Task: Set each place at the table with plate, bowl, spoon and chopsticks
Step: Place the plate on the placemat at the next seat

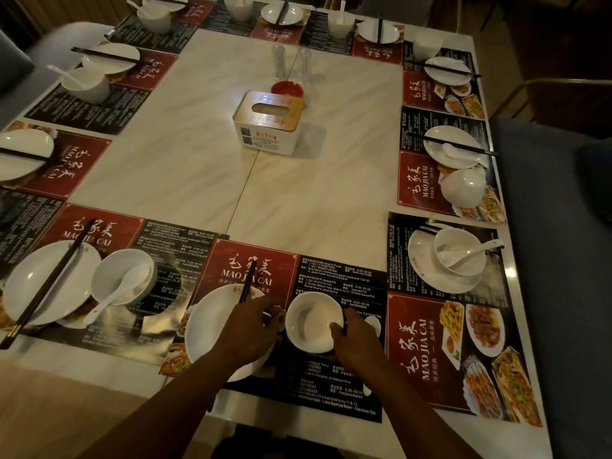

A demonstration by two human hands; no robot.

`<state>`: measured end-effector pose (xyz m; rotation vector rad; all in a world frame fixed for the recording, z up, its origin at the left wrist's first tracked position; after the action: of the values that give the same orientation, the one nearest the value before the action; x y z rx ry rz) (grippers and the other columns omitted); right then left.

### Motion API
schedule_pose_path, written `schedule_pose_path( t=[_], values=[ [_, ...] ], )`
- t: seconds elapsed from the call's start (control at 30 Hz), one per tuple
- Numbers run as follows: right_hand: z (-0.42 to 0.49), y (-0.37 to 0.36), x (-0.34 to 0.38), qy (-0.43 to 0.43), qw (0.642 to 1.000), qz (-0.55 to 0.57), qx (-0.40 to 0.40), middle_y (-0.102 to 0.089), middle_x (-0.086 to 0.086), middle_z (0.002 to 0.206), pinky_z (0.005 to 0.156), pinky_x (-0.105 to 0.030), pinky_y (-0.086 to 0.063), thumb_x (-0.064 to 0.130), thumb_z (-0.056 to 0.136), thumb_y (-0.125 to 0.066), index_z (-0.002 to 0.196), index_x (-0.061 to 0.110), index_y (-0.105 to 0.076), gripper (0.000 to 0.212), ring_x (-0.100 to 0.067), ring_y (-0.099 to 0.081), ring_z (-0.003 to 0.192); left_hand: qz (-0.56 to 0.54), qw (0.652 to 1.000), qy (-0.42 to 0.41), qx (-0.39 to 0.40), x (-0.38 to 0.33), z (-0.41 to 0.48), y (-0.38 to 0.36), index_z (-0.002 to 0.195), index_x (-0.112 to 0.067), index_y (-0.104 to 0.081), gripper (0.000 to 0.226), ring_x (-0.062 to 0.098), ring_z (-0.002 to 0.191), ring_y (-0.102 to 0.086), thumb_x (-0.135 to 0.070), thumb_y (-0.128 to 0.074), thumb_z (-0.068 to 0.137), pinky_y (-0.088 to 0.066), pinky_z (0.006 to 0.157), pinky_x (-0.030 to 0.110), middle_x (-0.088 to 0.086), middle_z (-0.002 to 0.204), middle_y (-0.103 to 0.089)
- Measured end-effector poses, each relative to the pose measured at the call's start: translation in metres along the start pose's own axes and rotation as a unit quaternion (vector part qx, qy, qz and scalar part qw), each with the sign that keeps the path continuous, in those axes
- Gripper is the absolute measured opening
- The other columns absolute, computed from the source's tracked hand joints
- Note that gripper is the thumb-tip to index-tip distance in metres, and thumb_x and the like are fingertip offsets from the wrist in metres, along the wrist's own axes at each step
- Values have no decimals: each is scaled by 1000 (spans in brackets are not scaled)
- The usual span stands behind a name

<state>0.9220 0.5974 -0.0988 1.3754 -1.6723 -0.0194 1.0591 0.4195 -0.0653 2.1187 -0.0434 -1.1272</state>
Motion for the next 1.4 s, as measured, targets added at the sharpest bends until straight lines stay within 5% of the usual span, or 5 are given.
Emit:
schedule_pose_path(
  t=[0.33,0.67,0.87,1.03,1.4],
  values=[
    [-26,51,-26,13,979,-149,-135,-61,7,82,60,-24,-53,31,97,-58,102,22,-53,11,-5,-61,68,-45,999,24,7,-3,-2,-13,123,-29,-63,27,8,90,-68,-25,-61,97,-57,85,29,-15,103,-66],
    [-45,28,-67,-44,983,-168,-63,-62,5,94,63,-18,-43,31,87,-72,103,23,-52,26,-9,-60,82,-51,997,50,-23,-6,-7,-20,125,-29,-63,33,7,89,-68,-27,-67,93,-55,76,21,-7,105,-70],
    [-45,38,-68,-70,995,-61,-33,-66,4,80,60,-21,-49,26,86,-77,82,26,-54,23,-8,-65,72,-61,996,58,-27,-12,-7,-23,127,-30,-62,34,7,91,-68,-26,-67,93,-55,71,20,-4,109,-71],
    [-59,49,-53,-77,992,91,-45,-70,5,86,78,-39,-61,18,91,-72,90,29,-63,14,-11,-68,81,-53,997,51,-20,-10,-4,-26,128,-31,-60,36,8,91,-67,-28,-67,93,-58,82,30,-3,110,-71],
    [-85,2,15,-121,951,283,-12,-75,-11,89,67,-33,-61,1,83,-75,99,9,-66,19,-22,-73,74,-67,997,14,27,-12,1,-11,122,-33,-62,27,10,97,-65,-27,-62,96,-55,84,30,-6,109,-68]
  ],
)
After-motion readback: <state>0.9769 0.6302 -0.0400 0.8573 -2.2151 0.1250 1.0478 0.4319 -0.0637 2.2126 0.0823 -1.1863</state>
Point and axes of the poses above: each hand's wrist, its own z-axis towards the middle knuckle, its own y-axis out of the back of the hand, x = y × z, the point moved 6 cm from there along z, towards the middle knuckle
